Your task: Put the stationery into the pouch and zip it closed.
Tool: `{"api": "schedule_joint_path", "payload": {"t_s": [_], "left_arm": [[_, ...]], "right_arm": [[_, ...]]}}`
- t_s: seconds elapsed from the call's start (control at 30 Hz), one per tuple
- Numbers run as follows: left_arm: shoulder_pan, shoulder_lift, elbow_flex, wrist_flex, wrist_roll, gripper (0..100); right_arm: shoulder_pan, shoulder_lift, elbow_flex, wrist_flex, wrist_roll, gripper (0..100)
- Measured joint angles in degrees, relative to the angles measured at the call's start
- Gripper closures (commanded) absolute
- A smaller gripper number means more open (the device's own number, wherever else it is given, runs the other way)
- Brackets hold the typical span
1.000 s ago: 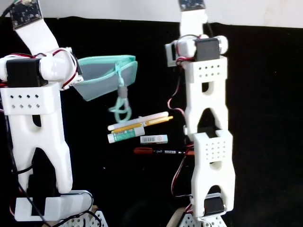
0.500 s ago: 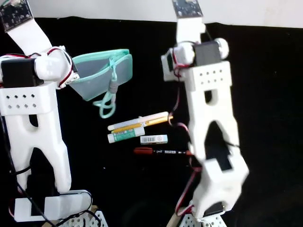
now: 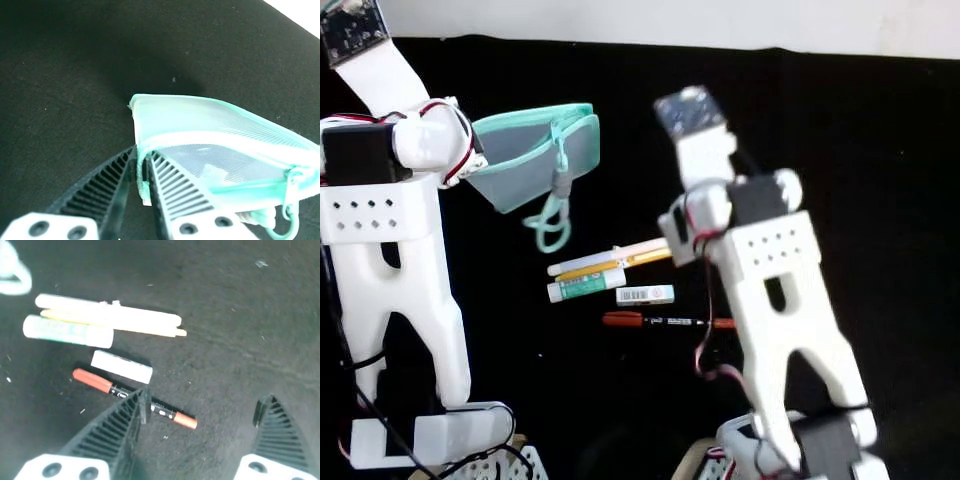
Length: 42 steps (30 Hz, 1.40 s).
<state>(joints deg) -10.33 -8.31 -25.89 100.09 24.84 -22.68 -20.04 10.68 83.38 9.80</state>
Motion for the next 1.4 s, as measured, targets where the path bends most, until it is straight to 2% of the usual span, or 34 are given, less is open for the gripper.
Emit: {"api": "schedule_joint_path", "payload": {"t_s": [0.3,0.63,1.0,1.4], "left_arm": [[0.0,0.0,0.0,-0.79,0.53,99],[0.0,0.0,0.0,-0.79,0.53,99],[0.0,0.0,0.0,-0.79,0.53,99],[0.0,0.0,0.0,-0.79,0.53,99]], "right_arm": [[-7.65,-10.9,25.76,-17.85,13.01,67.1],[-11.6,-10.99,37.19,-28.75,21.19,67.1],[-12.4,-0.53,37.27,-32.0,24.53,67.1],[-12.4,16.26,26.02,-32.35,25.23,67.1]]}}
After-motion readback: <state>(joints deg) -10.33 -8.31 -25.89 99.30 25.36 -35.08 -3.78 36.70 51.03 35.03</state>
